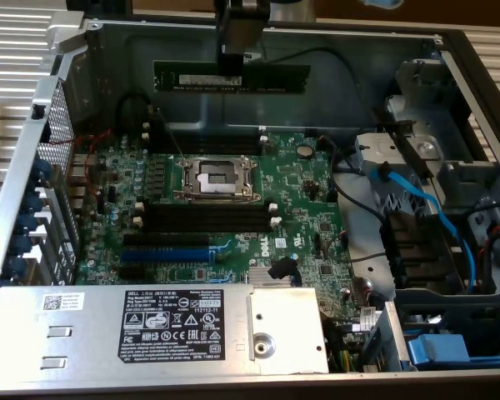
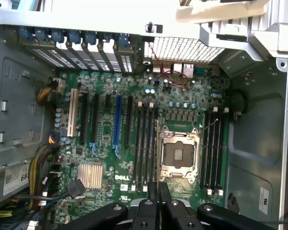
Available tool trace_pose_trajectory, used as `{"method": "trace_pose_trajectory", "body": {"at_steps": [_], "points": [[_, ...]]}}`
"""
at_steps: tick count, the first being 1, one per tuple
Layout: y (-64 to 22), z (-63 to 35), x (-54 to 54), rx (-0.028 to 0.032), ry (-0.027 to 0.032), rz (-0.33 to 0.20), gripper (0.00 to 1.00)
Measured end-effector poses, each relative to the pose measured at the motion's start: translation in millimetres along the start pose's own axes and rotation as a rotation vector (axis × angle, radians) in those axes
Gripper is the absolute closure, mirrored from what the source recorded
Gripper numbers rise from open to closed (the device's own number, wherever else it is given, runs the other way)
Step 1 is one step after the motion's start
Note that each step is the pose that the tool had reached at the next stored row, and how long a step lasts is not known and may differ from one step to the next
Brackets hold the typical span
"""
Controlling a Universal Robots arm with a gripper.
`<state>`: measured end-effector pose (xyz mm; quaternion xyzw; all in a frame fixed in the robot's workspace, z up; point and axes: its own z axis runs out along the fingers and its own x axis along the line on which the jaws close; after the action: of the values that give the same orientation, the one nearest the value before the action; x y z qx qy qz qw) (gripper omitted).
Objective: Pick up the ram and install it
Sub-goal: 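Insert the ram into the slot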
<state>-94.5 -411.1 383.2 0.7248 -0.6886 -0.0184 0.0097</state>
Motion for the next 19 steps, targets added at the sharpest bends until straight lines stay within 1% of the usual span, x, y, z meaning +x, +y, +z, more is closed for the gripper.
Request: {"method": "trace_pose_trajectory", "body": {"at_steps": [3,10,12,17,19], "points": [[1.3,5.6,-1.5,0.0003,-0.0007,0.013,0.88],[1.8,18.4,-1.8,0.0012,-0.0034,0.087,0.88],[2.9,22.1,-2.3,0.0013,-0.0036,0.099,0.88],[16.9,29.1,-3.0,0.0009,-0.0034,0.101,0.88],[19.0,32.8,-2.8,0.0009,-0.0032,0.098,0.88]]}}
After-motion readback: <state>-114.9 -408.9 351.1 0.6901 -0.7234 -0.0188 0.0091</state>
